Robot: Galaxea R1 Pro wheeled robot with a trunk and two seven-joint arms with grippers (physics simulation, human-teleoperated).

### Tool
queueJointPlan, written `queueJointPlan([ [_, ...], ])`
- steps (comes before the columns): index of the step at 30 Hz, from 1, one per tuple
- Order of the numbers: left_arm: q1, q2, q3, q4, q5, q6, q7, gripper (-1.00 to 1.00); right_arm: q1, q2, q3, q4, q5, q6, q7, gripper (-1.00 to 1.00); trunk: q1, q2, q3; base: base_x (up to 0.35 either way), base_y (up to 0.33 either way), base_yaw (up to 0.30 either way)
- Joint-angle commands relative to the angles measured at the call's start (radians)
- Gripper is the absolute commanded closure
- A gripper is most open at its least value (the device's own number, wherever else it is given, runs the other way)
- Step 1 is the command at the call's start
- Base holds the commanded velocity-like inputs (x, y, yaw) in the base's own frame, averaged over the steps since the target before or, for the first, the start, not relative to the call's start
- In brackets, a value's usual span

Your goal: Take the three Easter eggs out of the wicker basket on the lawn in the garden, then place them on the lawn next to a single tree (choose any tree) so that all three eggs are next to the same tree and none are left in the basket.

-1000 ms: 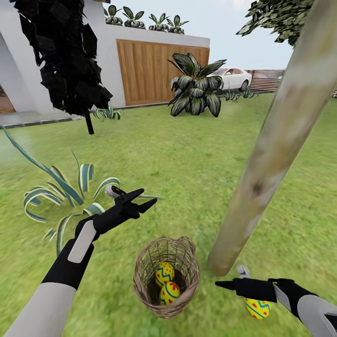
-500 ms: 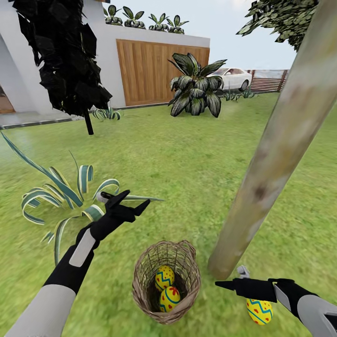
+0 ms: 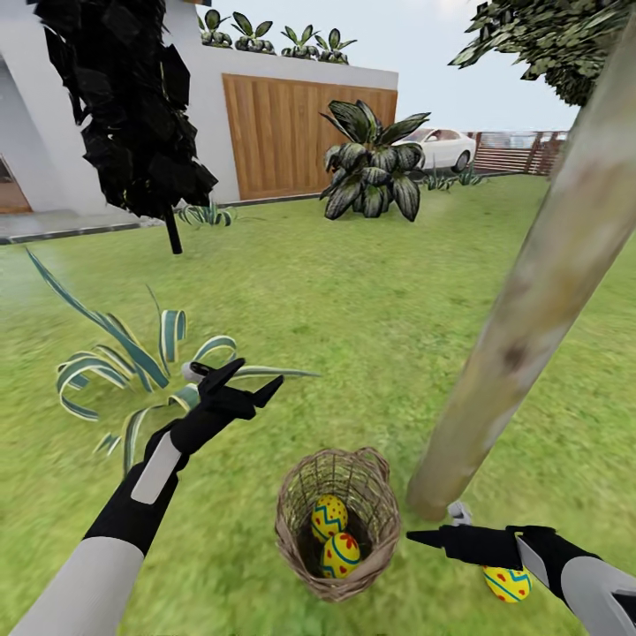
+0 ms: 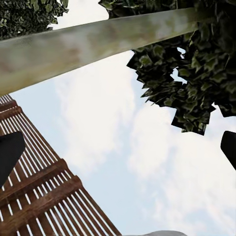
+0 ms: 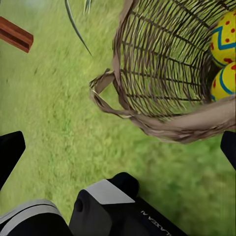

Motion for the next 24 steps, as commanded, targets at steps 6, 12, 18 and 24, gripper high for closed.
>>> queueJointPlan([
  [6, -0.001, 0.001, -0.003, 0.001, 0.005, 0.006, -0.002, -1.0, -0.001, 0.0, -0.007, 0.0, 0.003, 0.011, 0.004, -1.0, 0.0, 0.0, 0.003, -0.059, 0.301, -0.153],
  [12, -0.001, 0.001, -0.003, 0.001, 0.005, 0.006, -0.002, -1.0, -0.001, 0.0, -0.007, 0.0, 0.003, 0.012, 0.004, -1.0, 0.0, 0.0, 0.008, -0.004, 0.313, -0.246],
  [18, -0.001, 0.001, -0.003, 0.001, 0.005, 0.006, -0.002, -1.0, -0.001, 0.0, -0.007, 0.0, 0.003, 0.012, 0.005, -1.0, 0.0, 0.0, 0.014, 0.0, 0.315, -0.252],
  [24, -0.001, 0.001, -0.003, 0.001, 0.005, 0.006, -0.003, -1.0, -0.001, -0.001, -0.008, 0.0, 0.003, 0.012, 0.005, -1.0, 0.0, 0.0, 0.019, 0.0, 0.316, -0.252],
])
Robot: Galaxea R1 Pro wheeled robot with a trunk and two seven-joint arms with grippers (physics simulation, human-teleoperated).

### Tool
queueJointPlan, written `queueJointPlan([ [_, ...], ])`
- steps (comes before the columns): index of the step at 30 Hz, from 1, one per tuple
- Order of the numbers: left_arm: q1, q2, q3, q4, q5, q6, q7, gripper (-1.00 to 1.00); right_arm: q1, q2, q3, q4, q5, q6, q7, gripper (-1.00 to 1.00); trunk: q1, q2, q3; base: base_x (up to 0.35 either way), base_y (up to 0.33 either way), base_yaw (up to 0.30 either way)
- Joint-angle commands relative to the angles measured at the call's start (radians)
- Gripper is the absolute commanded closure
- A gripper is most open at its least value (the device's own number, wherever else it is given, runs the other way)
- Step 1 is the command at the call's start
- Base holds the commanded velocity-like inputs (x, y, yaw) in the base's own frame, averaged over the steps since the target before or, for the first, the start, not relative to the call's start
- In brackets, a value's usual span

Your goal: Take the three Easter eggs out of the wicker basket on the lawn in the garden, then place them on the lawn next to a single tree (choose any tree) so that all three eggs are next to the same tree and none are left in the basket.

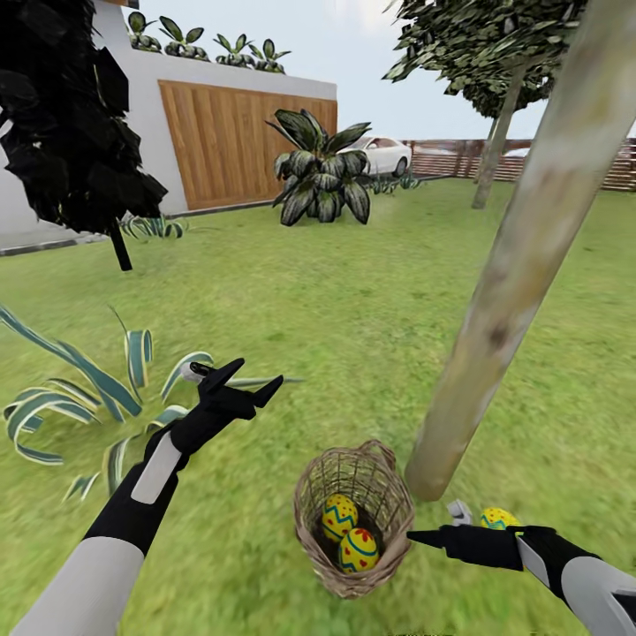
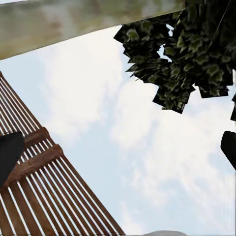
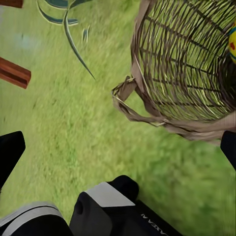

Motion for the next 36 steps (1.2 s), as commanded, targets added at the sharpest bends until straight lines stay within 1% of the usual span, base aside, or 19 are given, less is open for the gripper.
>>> queueJointPlan([
  [1, 0.0, 0.001, -0.002, 0.0, 0.004, 0.006, -0.002, -1.0, -0.001, 0.0, -0.007, 0.0, 0.003, 0.01, 0.003, -1.0, 0.0, 0.0, 0.0, 0.0, 0.316, -0.252],
  [15, 0.0, 0.001, -0.002, 0.0, 0.005, 0.006, -0.003, -1.0, -0.001, 0.001, -0.006, 0.0, 0.003, 0.01, 0.003, -1.0, 0.0, 0.0, 0.014, 0.0, 0.316, -0.252],
  [20, 0.0, 0.001, -0.002, 0.003, 0.005, 0.006, -0.002, -1.0, -0.001, 0.001, -0.006, 0.0, 0.002, 0.01, 0.001, -1.0, 0.0, 0.0, 0.018, 0.095, 0.293, -0.199],
  [22, 0.0, 0.001, -0.002, 0.005, 0.004, 0.006, -0.001, -1.0, -0.001, 0.001, -0.007, 0.0, 0.002, 0.008, -0.027, -1.0, 0.0, 0.0, 0.018, 0.232, 0.156, -0.043],
  [24, 0.0, 0.0, -0.002, 0.006, 0.003, 0.005, -0.001, -1.0, -0.001, 0.001, -0.006, 0.0, 0.003, 0.004, -0.143, -1.0, 0.0, 0.0, 0.018, 0.311, 0.038, -0.01],
  [25, 0.0, 0.0, -0.002, 0.005, 0.003, 0.005, -0.001, -1.0, -0.001, 0.001, -0.006, -0.001, 0.003, 0.003, -0.157, -1.0, 0.0, 0.0, 0.018, 0.302, 0.021, -0.006],
  [26, 0.0, 0.0, -0.002, 0.006, 0.003, 0.005, 0.0, -1.0, -0.001, 0.001, -0.006, -0.001, 0.003, 0.002, -0.188, -1.0, 0.0, 0.0, 0.018, 0.169, 0.011, -0.003],
  [29, 0.0, -0.001, -0.003, 0.009, 0.003, 0.004, 0.0, -1.0, -0.001, 0.001, -0.004, -0.002, 0.004, 0.001, -0.216, -1.0, 0.0, 0.0, 0.018, 0.071, 0.004, -0.001],
  [31, 0.0, -0.005, -0.004, 0.01, 0.003, 0.003, 0.0, -1.0, -0.001, -0.001, -0.003, -0.007, 0.007, 0.001, -0.223, -1.0, 0.0, 0.0, 0.018, 0.019, 0.001, 0.0],
  [33, 0.0, -0.008, -0.005, 0.011, 0.001, 0.003, 0.0, -1.0, -0.001, -0.001, 0.002, -0.071, 0.015, 0.007, -0.246, -1.0, 0.0, 0.0, 0.018, 0.006, 0.0, 0.0],
  [35, 0.0, -0.009, -0.005, 0.011, -0.001, 0.002, 0.0, -1.0, -0.001, 0.001, 0.008, -0.131, 0.022, 0.012, -0.285, -1.0, 0.0, 0.0, 0.018, 0.025, -0.048, 0.0],
  [36, 0.0, -0.009, -0.006, 0.011, -0.002, 0.002, 0.0, -1.0, -0.001, 0.003, 0.014, -0.161, 0.042, 0.013, -0.337, -1.0, 0.0, 0.0, 0.018, 0.087, -0.187, 0.0],
])
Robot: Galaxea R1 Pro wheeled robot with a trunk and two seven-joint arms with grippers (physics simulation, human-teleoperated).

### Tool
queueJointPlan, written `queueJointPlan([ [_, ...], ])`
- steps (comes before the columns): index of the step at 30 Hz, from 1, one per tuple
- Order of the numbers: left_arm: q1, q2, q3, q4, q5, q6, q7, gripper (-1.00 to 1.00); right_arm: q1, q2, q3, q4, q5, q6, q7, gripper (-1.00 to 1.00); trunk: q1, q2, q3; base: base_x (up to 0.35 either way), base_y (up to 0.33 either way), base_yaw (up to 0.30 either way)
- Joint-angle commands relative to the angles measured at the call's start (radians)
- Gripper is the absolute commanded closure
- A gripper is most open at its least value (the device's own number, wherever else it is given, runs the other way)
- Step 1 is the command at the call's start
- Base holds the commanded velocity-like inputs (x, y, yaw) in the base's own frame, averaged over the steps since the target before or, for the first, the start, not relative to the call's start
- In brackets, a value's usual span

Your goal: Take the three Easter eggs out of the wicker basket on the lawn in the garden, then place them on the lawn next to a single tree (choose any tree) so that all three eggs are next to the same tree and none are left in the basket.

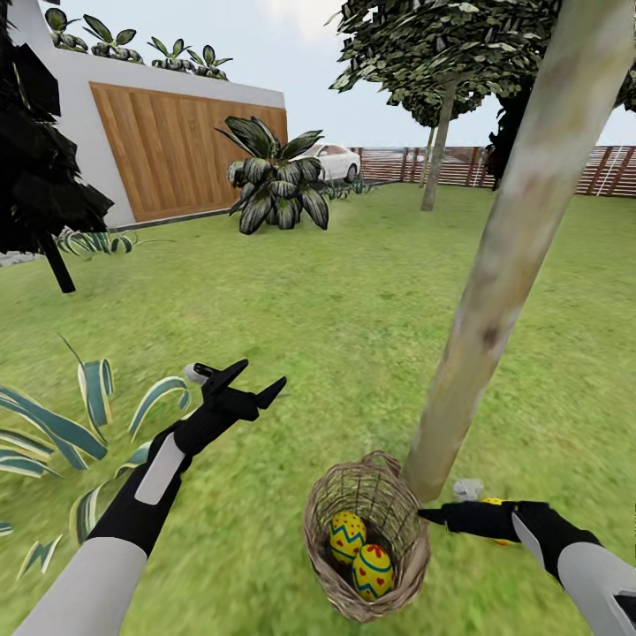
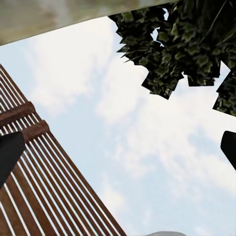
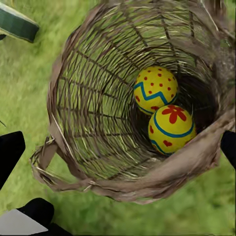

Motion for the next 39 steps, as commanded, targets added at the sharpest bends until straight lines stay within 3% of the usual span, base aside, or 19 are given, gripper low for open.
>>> queueJointPlan([
  [1, -0.001, 0.0, -0.003, 0.0, 0.005, 0.006, -0.002, -1.0, 0.0, 0.003, -0.002, -0.015, 0.026, 0.008, -0.035, -1.0, 0.0, 0.0, -0.001, 0.106, -0.23, 0.0],
  [5, -0.001, -0.006, -0.003, 0.002, 0.005, 0.005, -0.002, -1.0, 0.0, 0.034, 0.004, -0.036, 0.084, 0.009, -0.11, -1.0, 0.0, 0.0, -0.001, 0.117, -0.206, 0.0],
  [9, -0.001, -0.007, -0.003, 0.002, 0.006, 0.005, -0.002, -1.0, 0.0, 0.05, 0.006, -0.037, 0.091, 0.009, -0.119, -1.0, 0.0, 0.0, -0.001, 0.018, -0.027, 0.0],
  [11, -0.001, -0.009, -0.003, 0.002, 0.005, 0.005, -0.002, -1.0, 0.0, 0.08, 0.008, -0.037, 0.11, 0.01, -0.131, -1.0, 0.0, 0.0, -0.001, 0.004, -0.006, 0.0],
  [13, -0.001, -0.01, -0.004, 0.002, 0.005, 0.005, -0.002, -1.0, 0.0, 0.113, 0.017, -0.037, 0.181, 0.014, -0.198, -1.0, 0.0, 0.0, -0.001, 0.001, -0.002, 0.0],
  [16, -0.001, -0.015, -0.005, 0.002, 0.004, 0.005, -0.002, -1.0, 0.0, 0.168, 0.022, -0.04, 0.254, 0.058, -0.301, -1.0, 0.0, 0.0, -0.001, 0.0, 0.0, 0.0],
  [19, -0.001, -0.02, -0.005, 0.002, 0.003, 0.005, -0.002, -1.0, 0.0, 0.218, 0.025, -0.068, 0.278, 0.102, -0.347, -1.0, 0.008, -0.014, -0.007, 0.0, 0.0, 0.0],
  [22, -0.001, -0.021, -0.005, 0.002, 0.002, 0.005, -0.001, -1.0, 0.0, 0.252, 0.051, -0.112, 0.343, 0.138, -0.413, -1.0, 0.019, -0.035, -0.017, 0.0, 0.0, 0.0],
  [24, -0.001, -0.022, -0.005, 0.002, 0.002, 0.005, 0.0, -1.0, 0.0, 0.301, 0.069, -0.14, 0.403, 0.164, -0.524, -1.0, 0.027, -0.049, -0.023, 0.0, 0.0, 0.0],
  [28, -0.001, -0.022, -0.005, 0.002, 0.001, 0.005, 0.001, -1.0, 0.0, 0.332, 0.077, -0.157, 0.419, 0.172, -0.626, -1.0, 0.042, -0.077, -0.035, 0.0, 0.0, 0.0],
  [29, -0.001, -0.022, -0.005, 0.002, 0.001, 0.005, 0.001, -1.0, 0.0, 0.351, 0.085, -0.162, 0.428, 0.176, -0.655, -1.0, 0.046, -0.084, -0.039, 0.0, 0.0, 0.0],
  [33, -0.001, -0.022, -0.005, 0.003, 0.001, 0.005, 0.002, -1.0, 0.0, 0.37, 0.113, -0.165, 0.482, 0.213, -0.698, -1.0, 0.061, -0.112, -0.051, 0.0, 0.0, 0.0],
  [39, -0.001, -0.022, -0.005, 0.003, 0.0, 0.003, 0.005, -1.0, 0.0, 0.371, 0.123, -0.17, 0.502, 0.227, -0.705, -1.0, 0.084, -0.154, -0.07, 0.0, 0.0, 0.0],
])
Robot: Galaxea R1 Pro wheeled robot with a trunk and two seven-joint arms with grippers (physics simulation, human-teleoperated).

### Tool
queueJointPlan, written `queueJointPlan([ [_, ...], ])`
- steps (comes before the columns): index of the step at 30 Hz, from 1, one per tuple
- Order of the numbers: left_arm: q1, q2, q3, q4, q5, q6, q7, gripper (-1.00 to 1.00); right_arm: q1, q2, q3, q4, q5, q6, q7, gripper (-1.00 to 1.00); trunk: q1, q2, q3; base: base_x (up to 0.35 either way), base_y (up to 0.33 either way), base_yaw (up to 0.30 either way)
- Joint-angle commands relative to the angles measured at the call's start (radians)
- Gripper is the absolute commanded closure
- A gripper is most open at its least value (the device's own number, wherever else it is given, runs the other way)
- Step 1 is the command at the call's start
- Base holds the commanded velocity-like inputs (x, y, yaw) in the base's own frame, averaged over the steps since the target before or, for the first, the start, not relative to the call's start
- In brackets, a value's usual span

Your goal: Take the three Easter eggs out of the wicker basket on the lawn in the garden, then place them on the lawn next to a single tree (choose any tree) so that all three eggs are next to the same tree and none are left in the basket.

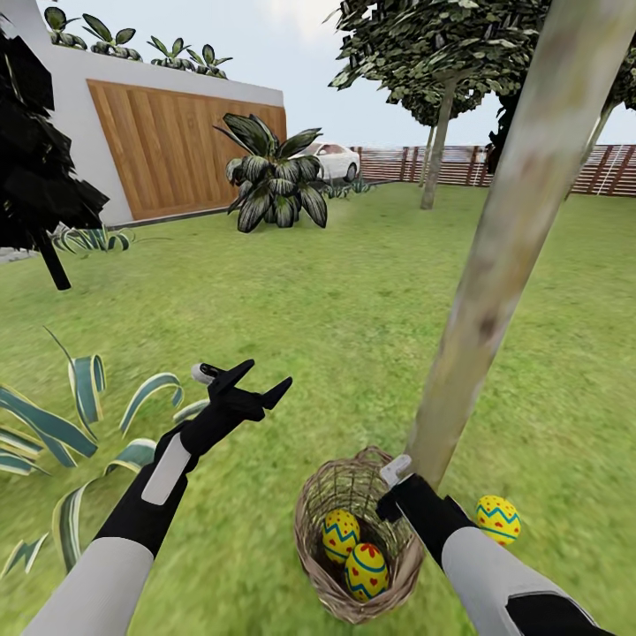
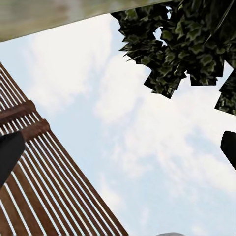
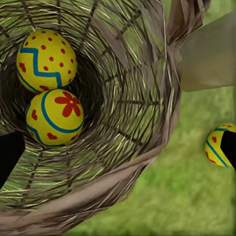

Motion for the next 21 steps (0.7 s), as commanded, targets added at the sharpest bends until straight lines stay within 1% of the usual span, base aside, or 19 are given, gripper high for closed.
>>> queueJointPlan([
  [1, -0.001, 0.001, -0.002, 0.0, 0.003, 0.006, -0.001, -1.0, 0.0, 0.007, 0.016, -0.018, 0.012, 0.013, 0.01, -1.0, 0.004, -0.008, -0.004, 0.0, 0.0, 0.0],
  [2, -0.001, 0.001, -0.002, 0.0, 0.003, 0.006, -0.001, -1.0, -0.001, 0.013, 0.027, -0.025, 0.012, 0.02, 0.01, -1.0, 0.008, -0.015, -0.007, 0.0, 0.0, 0.0],
  [3, -0.001, 0.001, -0.002, 0.0, 0.003, 0.006, -0.001, -1.0, -0.001, 0.029, 0.062, -0.033, 0.011, 0.043, 0.011, -1.0, 0.011, -0.022, -0.01, 0.0, 0.0, 0.0],
  [6, -0.001, 0.001, -0.002, 0.0, 0.003, 0.006, 0.0, -1.0, -0.001, 0.044, 0.132, -0.049, 0.008, 0.082, 0.013, -1.0, 0.023, -0.043, -0.02, 0.0, 0.0, 0.0],
  [7, -0.001, 0.001, -0.002, 0.0, 0.002, 0.006, 0.0, -1.0, -0.001, 0.047, 0.144, -0.059, 0.007, 0.091, 0.013, -1.0, 0.027, -0.05, -0.023, 0.0, 0.0, 0.0],
  [9, -0.001, 0.001, -0.002, 0.0, 0.003, 0.006, 0.0, -1.0, -0.001, 0.053, 0.159, -0.081, 0.006, 0.114, 0.014, -1.0, 0.034, -0.064, -0.029, 0.0, 0.0, 0.0],
  [12, -0.001, 0.001, -0.002, 0.0, 0.004, 0.007, -0.001, -1.0, -0.001, 0.058, 0.166, -0.105, 0.006, 0.149, 0.014, -1.0, 0.034, -0.064, -0.029, 0.0, 0.0, 0.0],
  [18, -0.001, 0.002, -0.002, 0.0, 0.004, 0.008, -0.002, -1.0, -0.001, 0.063, 0.169, -0.127, 0.005, 0.161, 0.022, -1.0, 0.034, -0.064, -0.029, 0.0, 0.0, 0.0],
  [19, -0.001, 0.002, -0.002, 0.0, 0.004, 0.008, -0.002, -1.0, -0.001, 0.064, 0.17, -0.128, 0.005, 0.161, 0.036, -1.0, 0.034, -0.064, -0.029, 0.0, 0.0, 0.0],
  [20, -0.001, 0.001, -0.002, 0.0, 0.004, 0.007, -0.002, -1.0, -0.001, 0.064, 0.179, -0.129, 0.008, 0.161, 0.104, -1.0, 0.034, -0.064, -0.029, 0.0, 0.0, 0.0],
  [21, -0.001, 0.001, -0.002, 0.0, 0.004, 0.008, -0.002, -1.0, -0.003, 0.063, 0.187, -0.129, 0.008, 0.161, 0.142, -1.0, 0.034, -0.064, -0.029, 0.0, 0.0, 0.0],
])
